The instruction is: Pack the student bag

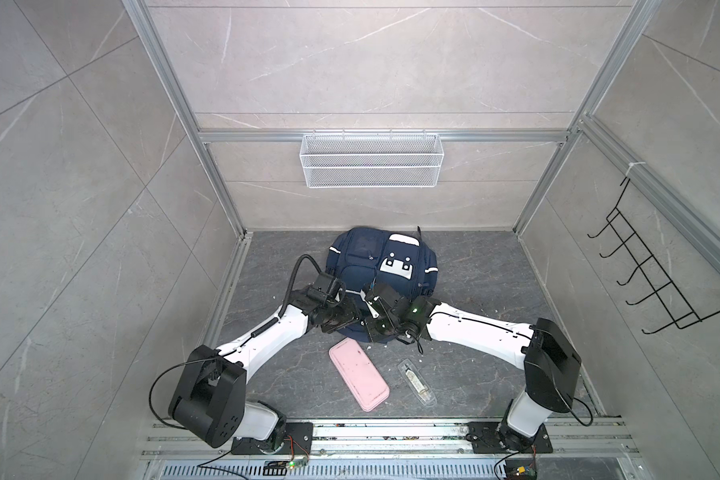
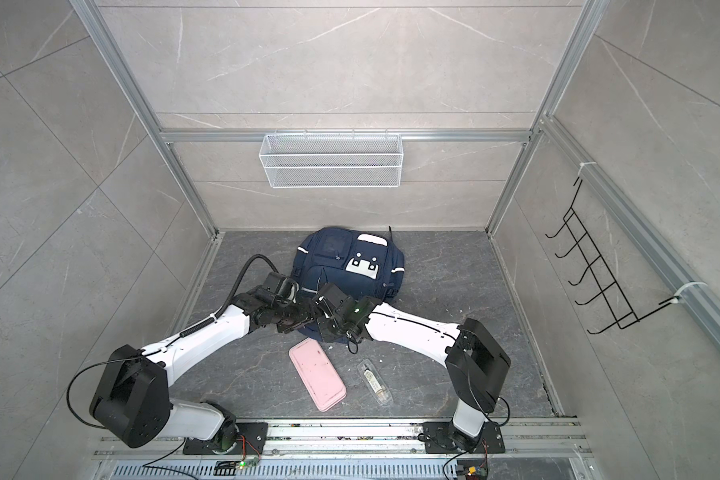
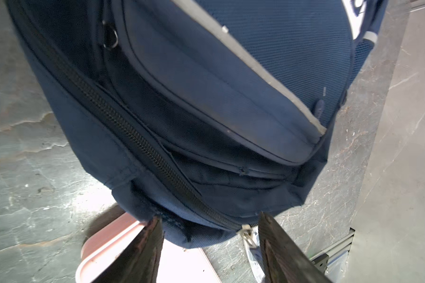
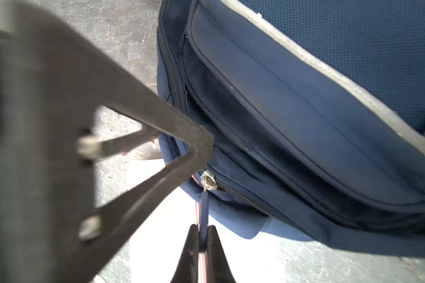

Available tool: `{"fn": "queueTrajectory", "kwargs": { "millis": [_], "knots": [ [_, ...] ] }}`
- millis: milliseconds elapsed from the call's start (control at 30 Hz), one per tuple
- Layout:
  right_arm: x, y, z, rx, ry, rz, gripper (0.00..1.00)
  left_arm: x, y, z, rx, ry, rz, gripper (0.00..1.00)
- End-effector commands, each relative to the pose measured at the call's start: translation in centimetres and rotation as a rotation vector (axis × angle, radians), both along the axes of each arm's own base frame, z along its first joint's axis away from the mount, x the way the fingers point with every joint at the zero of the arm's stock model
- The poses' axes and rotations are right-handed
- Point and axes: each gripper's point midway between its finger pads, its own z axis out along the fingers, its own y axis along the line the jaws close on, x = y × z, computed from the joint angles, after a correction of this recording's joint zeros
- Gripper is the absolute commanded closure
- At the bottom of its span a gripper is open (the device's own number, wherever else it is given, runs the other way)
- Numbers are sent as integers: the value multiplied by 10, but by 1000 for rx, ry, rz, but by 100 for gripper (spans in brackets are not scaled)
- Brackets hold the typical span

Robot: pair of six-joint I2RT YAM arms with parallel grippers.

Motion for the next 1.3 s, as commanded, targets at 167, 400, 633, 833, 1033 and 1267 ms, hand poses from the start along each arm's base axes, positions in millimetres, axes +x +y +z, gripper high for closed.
{"fn": "queueTrajectory", "kwargs": {
  "millis": [167,400,633,833,1033,1267],
  "knots": [
    [-1,13,3,40,-18,33,100,16,-10,-21,-53,42,36,37],
    [-4,3,-13,6,-10,17,100,21,-9,-34,-27,64,28,57],
    [-6,-5,-17,-6,-10,-1,100,28,-3,-30,-11,51,31,99],
    [-9,-23,-27,-50,-15,-31,100,40,12,-16,-9,19,51,100],
    [-8,-50,-32,-80,-23,-73,100,52,39,-1,9,-24,101,100],
    [7,-107,-38,-120,-6,-173,100,65,80,4,32,-43,190,100]
  ]
}}
